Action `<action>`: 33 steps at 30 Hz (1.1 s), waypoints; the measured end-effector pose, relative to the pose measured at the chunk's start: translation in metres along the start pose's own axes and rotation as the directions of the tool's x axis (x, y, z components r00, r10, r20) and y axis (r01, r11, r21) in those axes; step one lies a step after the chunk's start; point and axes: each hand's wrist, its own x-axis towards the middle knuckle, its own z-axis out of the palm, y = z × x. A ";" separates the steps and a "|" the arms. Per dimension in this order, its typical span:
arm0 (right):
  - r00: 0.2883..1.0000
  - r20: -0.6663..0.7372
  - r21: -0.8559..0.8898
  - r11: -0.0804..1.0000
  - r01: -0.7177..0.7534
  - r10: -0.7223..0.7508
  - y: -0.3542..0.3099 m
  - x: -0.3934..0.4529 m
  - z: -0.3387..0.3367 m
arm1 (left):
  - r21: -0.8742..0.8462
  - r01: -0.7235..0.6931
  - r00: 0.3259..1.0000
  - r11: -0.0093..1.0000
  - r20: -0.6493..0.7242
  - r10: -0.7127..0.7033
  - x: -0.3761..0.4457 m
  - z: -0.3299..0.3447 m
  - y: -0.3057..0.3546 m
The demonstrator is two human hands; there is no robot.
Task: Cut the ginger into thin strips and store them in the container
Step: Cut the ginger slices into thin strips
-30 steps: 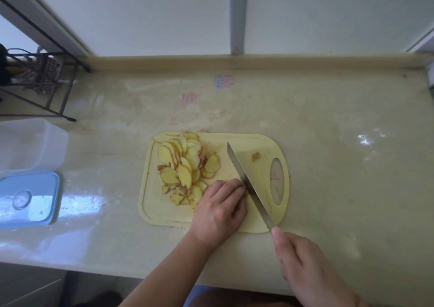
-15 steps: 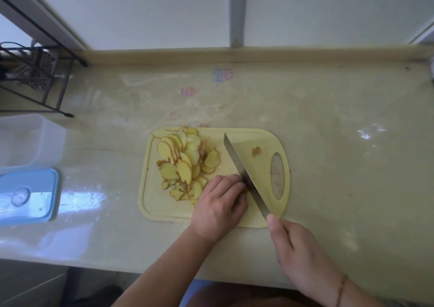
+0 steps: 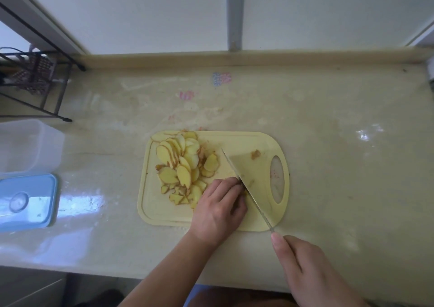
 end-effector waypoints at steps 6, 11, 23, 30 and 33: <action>0.996 0.037 0.073 0.994 0.079 -0.082 -0.007 0.019 0.007 | -0.004 -0.010 1.000 1.000 -0.006 0.010 0.001 -0.001 0.000; 1.000 -0.015 0.059 0.998 -0.014 0.015 -0.007 0.005 0.004 | -0.005 0.016 1.000 1.000 -0.005 -0.016 0.000 -0.002 0.001; 0.998 -0.029 0.045 0.997 -0.054 0.056 -0.014 0.002 -0.001 | -0.025 -0.011 1.000 1.000 0.008 0.011 0.002 -0.003 0.000; 0.999 0.001 0.072 0.997 -0.042 0.042 -0.010 0.004 -0.001 | -0.045 -0.006 1.000 0.999 -0.027 0.005 0.002 -0.003 0.000; 0.997 0.019 0.053 0.996 -0.073 0.072 -0.006 -0.007 -0.003 | -0.037 0.004 0.998 0.999 -0.055 -0.006 0.000 -0.001 -0.001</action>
